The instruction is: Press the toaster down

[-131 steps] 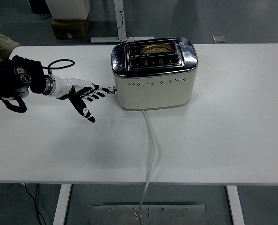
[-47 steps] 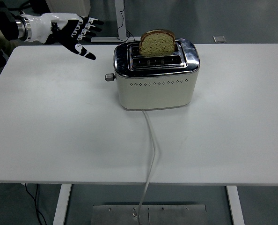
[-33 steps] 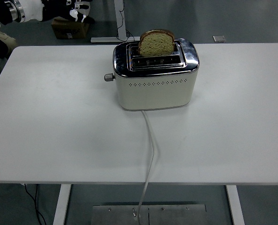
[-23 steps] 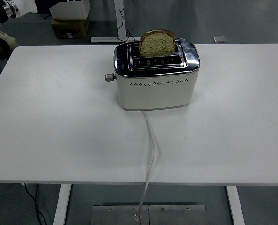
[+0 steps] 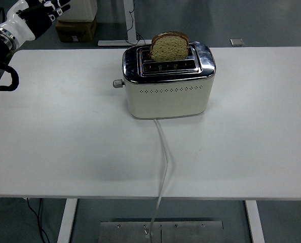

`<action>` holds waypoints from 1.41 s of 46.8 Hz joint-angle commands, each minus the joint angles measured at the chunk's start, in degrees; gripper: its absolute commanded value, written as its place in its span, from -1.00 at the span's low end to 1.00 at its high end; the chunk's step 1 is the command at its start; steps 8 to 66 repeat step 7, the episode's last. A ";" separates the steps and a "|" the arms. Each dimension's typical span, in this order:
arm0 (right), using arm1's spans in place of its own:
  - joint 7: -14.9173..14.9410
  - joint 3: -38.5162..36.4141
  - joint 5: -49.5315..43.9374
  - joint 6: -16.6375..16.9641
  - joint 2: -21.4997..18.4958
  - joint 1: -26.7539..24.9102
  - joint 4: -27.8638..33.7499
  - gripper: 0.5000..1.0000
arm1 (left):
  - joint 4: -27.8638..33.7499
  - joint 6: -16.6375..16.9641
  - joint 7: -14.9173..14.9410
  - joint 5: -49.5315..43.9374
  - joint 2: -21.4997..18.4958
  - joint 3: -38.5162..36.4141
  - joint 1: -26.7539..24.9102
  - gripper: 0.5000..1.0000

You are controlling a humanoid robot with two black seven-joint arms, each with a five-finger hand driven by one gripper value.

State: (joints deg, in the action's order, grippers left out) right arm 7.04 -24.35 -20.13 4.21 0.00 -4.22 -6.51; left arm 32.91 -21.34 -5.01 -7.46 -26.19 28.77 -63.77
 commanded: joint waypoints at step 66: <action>0.08 0.00 0.00 0.00 0.00 0.00 -0.08 0.99 | -1.89 -0.02 0.00 -0.01 1.05 2.25 4.53 1.00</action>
